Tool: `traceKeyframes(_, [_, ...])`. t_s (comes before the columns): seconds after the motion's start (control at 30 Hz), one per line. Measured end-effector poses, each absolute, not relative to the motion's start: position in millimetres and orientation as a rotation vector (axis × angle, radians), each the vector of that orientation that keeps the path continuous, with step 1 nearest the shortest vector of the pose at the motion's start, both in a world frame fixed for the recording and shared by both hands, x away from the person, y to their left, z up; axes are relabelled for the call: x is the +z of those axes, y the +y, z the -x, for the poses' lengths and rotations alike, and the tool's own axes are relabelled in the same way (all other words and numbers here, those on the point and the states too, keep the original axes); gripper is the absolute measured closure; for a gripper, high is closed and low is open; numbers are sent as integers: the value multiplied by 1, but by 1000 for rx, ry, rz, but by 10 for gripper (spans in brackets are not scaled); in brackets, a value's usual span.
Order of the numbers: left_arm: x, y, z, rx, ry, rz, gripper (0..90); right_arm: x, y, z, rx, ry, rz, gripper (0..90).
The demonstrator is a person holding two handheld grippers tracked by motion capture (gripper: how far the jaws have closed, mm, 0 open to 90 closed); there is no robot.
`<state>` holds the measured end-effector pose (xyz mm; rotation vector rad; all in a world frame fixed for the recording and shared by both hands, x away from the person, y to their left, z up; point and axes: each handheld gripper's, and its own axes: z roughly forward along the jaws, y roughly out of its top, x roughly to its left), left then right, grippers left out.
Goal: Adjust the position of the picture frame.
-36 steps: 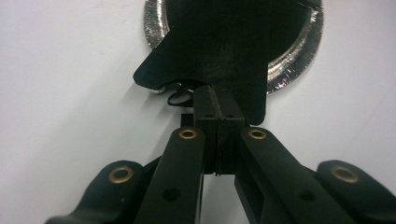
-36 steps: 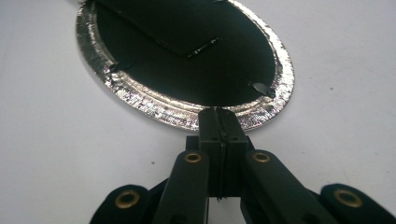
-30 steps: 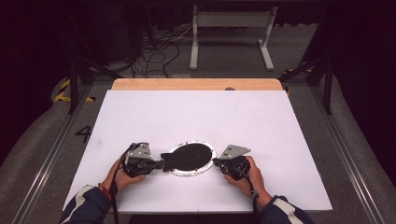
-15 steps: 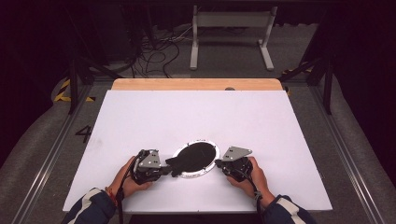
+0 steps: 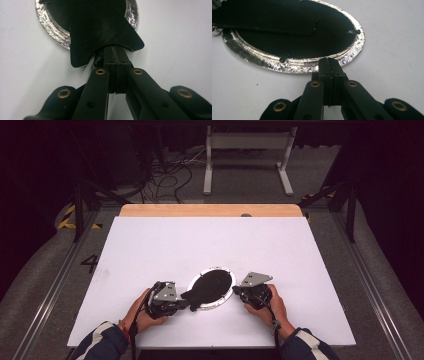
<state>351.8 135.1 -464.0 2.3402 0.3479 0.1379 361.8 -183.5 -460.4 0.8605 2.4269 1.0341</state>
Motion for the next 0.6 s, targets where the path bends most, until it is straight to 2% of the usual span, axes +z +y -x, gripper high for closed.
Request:
traceKeyframes(0.4, [-461,132,-349,104,302,-2344,893,-461,-183,-368,1018,2397,-888,894])
traceKeyframes(0.47, [-458,136,-347,141,292,-2356,887,-460,-183,-365,1018,2404,-881,895])
traceKeyframes(0.6, [-452,156,-352,188,392,-2285,874,-460,-181,-358,1034,2430,-871,899])
